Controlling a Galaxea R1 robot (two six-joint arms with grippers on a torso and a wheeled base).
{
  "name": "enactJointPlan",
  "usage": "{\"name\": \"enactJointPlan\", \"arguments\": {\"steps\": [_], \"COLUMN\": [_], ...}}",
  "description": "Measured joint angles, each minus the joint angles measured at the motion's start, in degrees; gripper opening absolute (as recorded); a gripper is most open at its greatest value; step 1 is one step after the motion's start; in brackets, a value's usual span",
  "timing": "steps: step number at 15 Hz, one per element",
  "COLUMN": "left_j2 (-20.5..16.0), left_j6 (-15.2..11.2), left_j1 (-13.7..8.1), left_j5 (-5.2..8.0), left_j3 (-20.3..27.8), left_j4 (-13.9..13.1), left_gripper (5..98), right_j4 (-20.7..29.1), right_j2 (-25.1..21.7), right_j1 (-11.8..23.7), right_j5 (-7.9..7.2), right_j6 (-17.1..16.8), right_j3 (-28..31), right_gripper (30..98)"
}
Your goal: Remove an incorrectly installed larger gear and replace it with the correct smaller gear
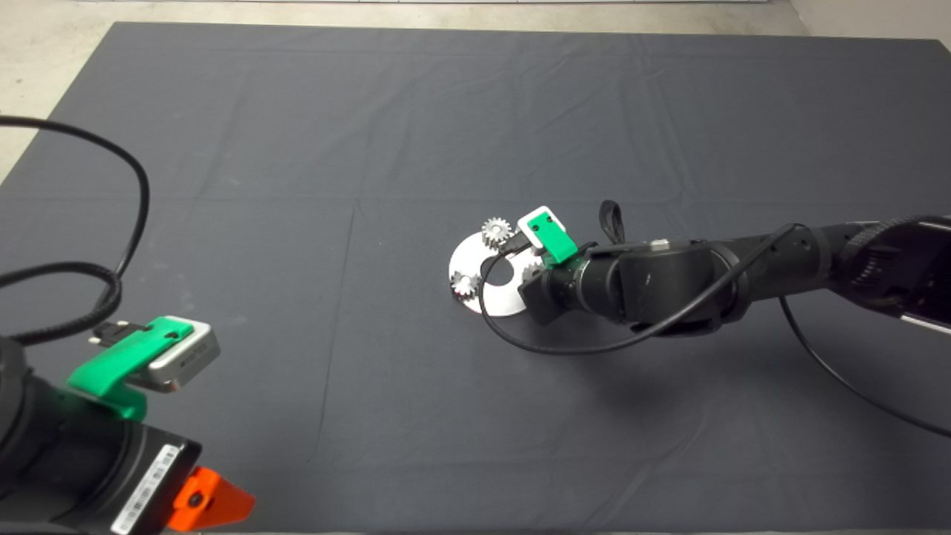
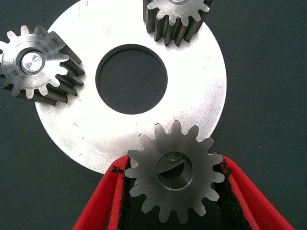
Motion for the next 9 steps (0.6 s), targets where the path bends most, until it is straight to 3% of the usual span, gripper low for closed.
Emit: {"name": "enactJointPlan", "arguments": {"steps": [9], "left_j2": [0.1], "left_j6": [0.0], "left_j1": [0.0], "left_j5": [-0.05], "left_j3": [0.0], "left_j4": [0.0], "left_gripper": [97.7], "right_j4": [-0.1], "right_j2": [-1.6], "right_j1": [0.0], "right_j5": [0.90], "right_j6": [0.0], "right_j3": [0.3], "right_gripper": [39.3]}}
